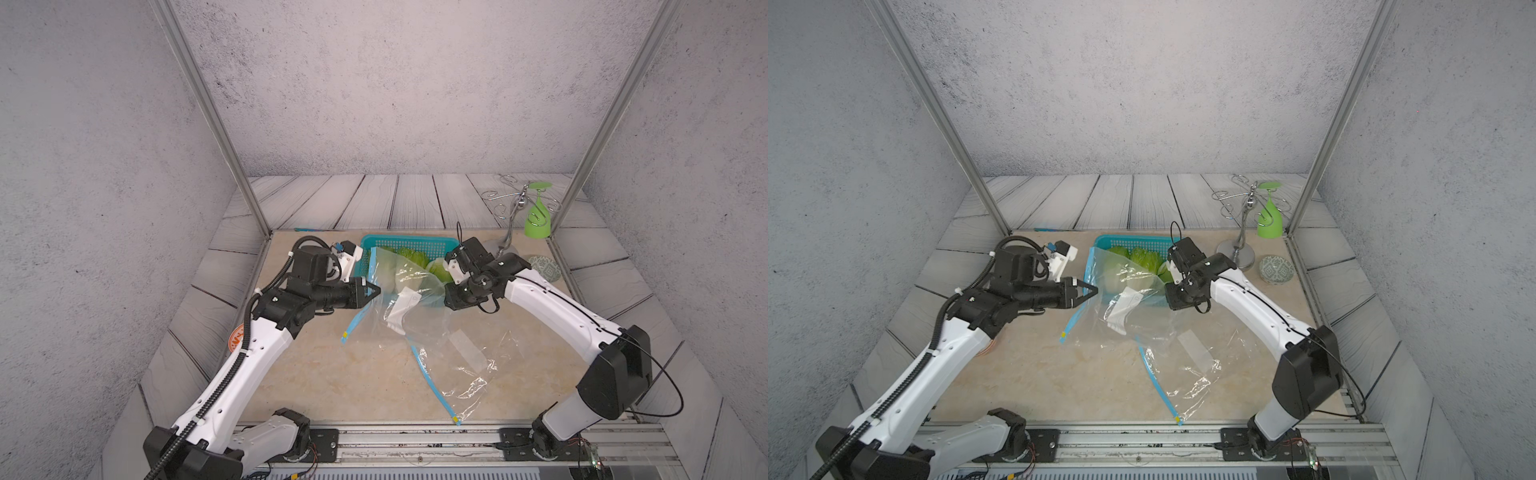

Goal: Put the chinese cabbages into a zipper bag and zip it
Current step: Pick up the zipper food storage bag at the center of the board, then open the zipper of the food storage bag at the center of the board.

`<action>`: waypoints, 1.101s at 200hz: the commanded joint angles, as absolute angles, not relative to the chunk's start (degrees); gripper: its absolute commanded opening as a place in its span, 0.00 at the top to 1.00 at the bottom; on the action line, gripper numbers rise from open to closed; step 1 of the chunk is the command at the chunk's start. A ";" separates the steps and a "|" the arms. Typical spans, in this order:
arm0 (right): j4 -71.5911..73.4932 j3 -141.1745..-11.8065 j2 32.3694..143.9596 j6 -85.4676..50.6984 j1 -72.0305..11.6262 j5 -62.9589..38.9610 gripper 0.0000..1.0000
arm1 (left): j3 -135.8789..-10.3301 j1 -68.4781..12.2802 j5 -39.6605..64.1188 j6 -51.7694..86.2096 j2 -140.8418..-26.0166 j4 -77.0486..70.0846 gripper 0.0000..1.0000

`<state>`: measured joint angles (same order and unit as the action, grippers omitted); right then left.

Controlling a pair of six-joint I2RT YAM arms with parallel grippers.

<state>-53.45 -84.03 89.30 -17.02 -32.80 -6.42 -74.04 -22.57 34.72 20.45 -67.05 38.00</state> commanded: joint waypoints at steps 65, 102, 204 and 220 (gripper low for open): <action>-37.46 -91.01 79.71 1.95 -30.20 -13.12 0.20 | -87.91 -22.32 19.70 -15.34 -77.15 52.05 1.00; -34.79 -94.64 85.18 12.25 -30.72 -28.66 0.18 | -90.54 -23.45 25.50 -21.41 -77.78 53.97 1.00; -50.24 -113.13 103.17 21.06 -32.04 -44.01 0.40 | -90.83 -28.92 20.10 -27.74 -76.47 51.88 1.00; -46.57 -111.78 102.71 17.01 -32.07 -44.76 0.58 | -91.92 -28.85 14.28 -24.86 -76.79 49.92 1.00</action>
<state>-47.88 -111.28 101.41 20.18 -31.66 -40.49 -89.52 -28.60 20.95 -24.36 -77.91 52.31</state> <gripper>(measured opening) 0.526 0.045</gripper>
